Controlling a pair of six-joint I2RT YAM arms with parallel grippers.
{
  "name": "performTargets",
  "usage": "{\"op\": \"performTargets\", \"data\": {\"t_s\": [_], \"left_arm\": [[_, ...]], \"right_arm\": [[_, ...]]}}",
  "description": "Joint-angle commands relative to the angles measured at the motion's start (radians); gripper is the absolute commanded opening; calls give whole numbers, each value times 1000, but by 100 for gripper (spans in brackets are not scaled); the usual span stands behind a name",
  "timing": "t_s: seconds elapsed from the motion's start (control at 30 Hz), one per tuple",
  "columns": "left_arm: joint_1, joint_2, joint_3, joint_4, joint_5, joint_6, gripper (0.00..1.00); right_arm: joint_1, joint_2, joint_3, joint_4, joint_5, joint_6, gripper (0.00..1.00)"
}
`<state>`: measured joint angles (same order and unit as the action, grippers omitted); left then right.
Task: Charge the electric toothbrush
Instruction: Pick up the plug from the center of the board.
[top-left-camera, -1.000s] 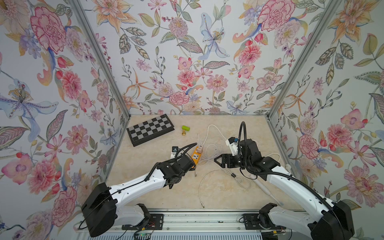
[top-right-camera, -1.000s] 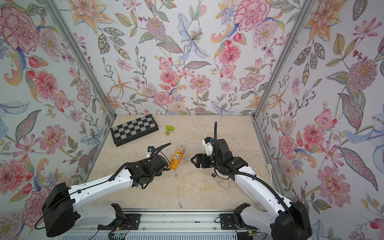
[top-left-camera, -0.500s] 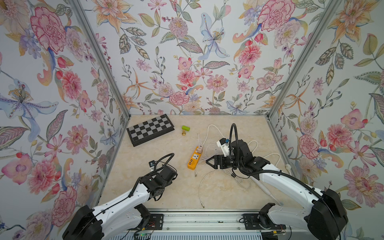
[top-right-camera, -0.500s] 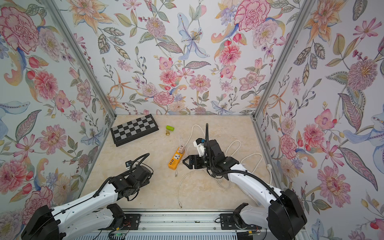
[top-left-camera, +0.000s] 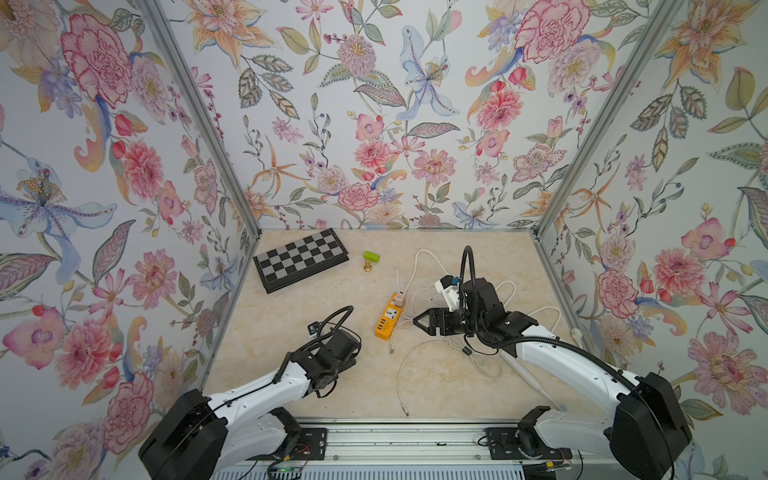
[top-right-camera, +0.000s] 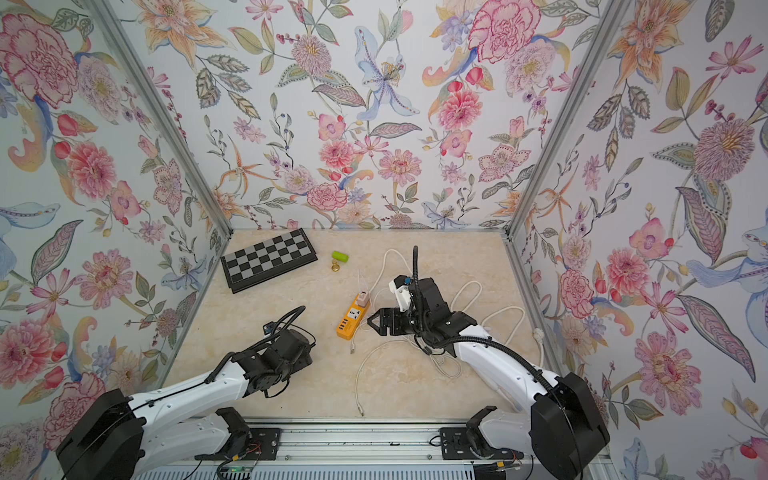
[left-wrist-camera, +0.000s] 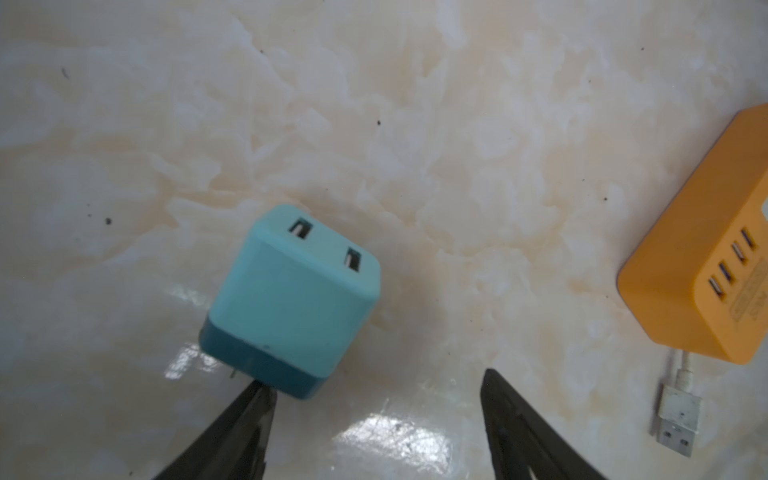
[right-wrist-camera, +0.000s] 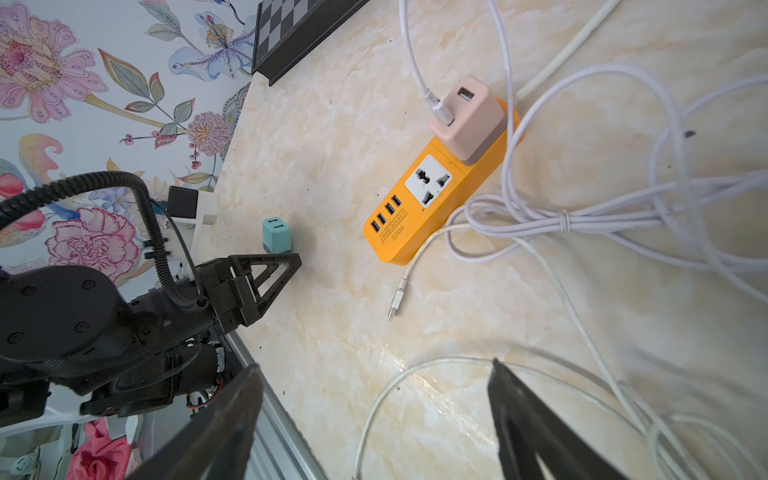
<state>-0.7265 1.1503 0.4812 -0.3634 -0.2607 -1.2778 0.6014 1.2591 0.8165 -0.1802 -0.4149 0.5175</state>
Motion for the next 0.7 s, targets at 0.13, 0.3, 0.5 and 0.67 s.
{"op": "performTargets", "data": {"t_s": [0.13,0.3,0.5,0.67], "left_arm": [[7,61,156,-120,-105,106,78],[49,30,123,-211,-162,88,78],[165,25,65,-152,-140,187,79],[224,51,3,28,-24,304,75]], "right_arm": [[-15,25,-10,24,-15,-2,86],[-17,50,4,25,-29,2,86],[-16,85,23,30,-38,20,86],[-15,102,33,35,-39,33,86]]}}
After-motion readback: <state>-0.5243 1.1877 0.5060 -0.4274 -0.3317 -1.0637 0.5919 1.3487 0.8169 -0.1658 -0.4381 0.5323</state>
